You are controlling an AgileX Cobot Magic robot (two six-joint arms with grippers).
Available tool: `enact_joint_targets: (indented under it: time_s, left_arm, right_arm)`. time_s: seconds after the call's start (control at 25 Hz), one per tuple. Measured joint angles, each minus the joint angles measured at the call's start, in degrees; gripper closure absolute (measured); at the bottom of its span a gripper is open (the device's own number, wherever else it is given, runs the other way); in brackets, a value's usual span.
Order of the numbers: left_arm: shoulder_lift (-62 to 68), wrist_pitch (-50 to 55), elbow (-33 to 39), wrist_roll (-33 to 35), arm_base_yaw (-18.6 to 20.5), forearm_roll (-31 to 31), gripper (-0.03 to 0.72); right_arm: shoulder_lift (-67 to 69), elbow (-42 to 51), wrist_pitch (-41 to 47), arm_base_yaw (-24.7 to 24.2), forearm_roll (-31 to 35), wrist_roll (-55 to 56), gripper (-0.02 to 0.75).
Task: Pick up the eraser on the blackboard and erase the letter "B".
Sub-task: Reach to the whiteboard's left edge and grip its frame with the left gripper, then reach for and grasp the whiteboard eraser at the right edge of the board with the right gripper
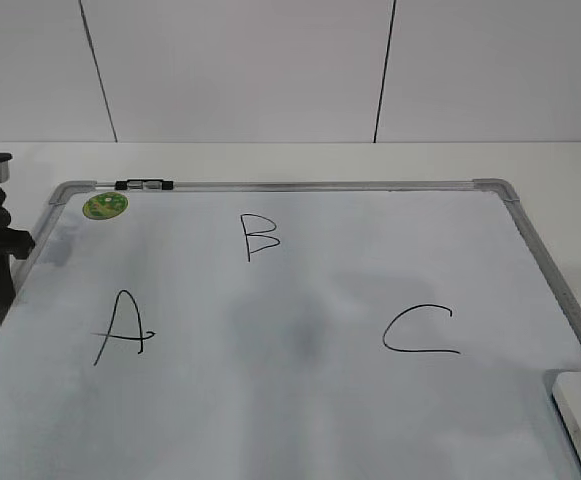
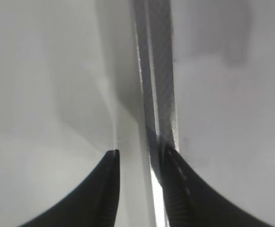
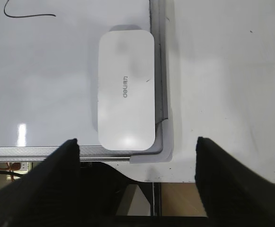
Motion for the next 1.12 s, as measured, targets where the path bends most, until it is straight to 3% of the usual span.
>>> enact_joint_targets:
  time_s: [0.36, 0.44, 0.56, 0.64, 1.12]
  left_arm:
    - [1.4, 1.2, -1.1, 0.1, 0.0, -0.5, 0.459]
    - [1.4, 1.4, -1.1, 0.1, 0.0, -0.7, 0.502]
    - [1.4, 1.5, -1.1, 0.1, 0.0, -1.3, 0.625]
    - [1.4, 1.5, -1.2, -0.5, 0.0, -1.8, 0.659]
    - [1.4, 1.6, -1.2, -1.3, 0.0, -2.3, 0.668]
  right_arm:
    - [0.0, 0.0, 0.0, 0.0, 0.1, 0.0, 0.154]
    - [0.0, 0.0, 0.1, 0.0, 0.1, 0.0, 0.154]
    - [0.0, 0.0, 0.9, 0.0, 0.1, 0.0, 0.154]
    - [0.0, 0.0, 1.2, 0.0, 0.1, 0.0, 0.154]
    - [6.8, 0.0, 2.2, 0.0, 3.3, 0.9, 0.145]
